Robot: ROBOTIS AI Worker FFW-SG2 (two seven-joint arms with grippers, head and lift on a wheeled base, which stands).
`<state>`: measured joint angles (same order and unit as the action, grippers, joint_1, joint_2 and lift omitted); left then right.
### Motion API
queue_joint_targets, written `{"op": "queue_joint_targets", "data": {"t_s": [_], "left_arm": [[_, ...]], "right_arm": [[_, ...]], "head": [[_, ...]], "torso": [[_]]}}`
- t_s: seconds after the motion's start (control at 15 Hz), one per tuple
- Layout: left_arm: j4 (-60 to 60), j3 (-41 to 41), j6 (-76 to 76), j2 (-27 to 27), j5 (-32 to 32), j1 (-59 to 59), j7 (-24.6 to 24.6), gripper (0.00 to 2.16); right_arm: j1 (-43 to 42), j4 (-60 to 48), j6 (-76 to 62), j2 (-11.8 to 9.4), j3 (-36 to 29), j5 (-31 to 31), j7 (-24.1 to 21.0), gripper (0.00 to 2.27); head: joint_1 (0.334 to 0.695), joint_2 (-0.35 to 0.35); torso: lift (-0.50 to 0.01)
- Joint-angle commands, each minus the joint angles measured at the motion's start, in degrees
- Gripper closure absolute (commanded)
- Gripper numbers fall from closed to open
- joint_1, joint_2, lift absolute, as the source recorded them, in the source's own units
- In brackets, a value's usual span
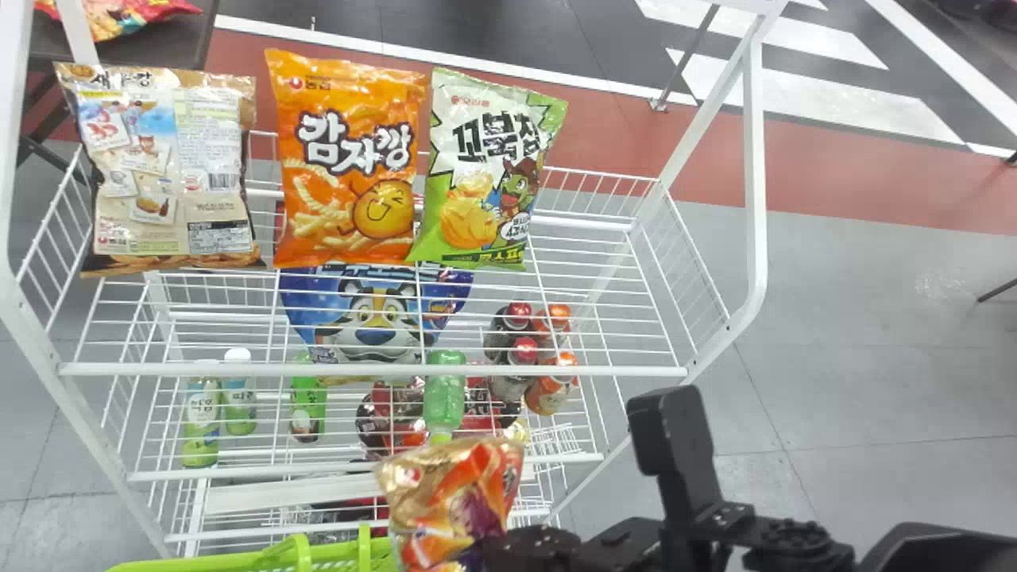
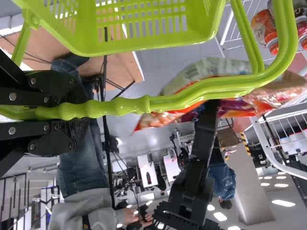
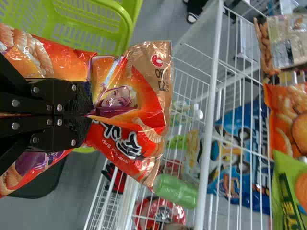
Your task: Hold basket handle with left hand then pick Saewookkang with right hand and place into basket
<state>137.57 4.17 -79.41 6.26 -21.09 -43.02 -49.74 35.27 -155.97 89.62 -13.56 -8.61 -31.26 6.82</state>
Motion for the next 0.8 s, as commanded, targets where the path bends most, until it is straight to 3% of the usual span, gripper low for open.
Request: {"op": "queue_joint_targets", "data": {"t_s": [0.0,0.73], "left_arm": [[-0.2,0.0,0.0,0.1,0.0,0.2,0.0,1.93],[-0.3,0.0,0.0,0.1,-0.6,0.4,-0.4,1.93]], "right_arm": [[0.1,0.0,0.5,-0.2,2.9,1.6,-0.6,1.98],[-1.1,14.2,0.5,-0.9,16.1,6.3,-0.6,1.98]], "head": [[0.695,-0.350],[0.695,-0.350]], "torso": [[-0.019],[-0.019]]}}
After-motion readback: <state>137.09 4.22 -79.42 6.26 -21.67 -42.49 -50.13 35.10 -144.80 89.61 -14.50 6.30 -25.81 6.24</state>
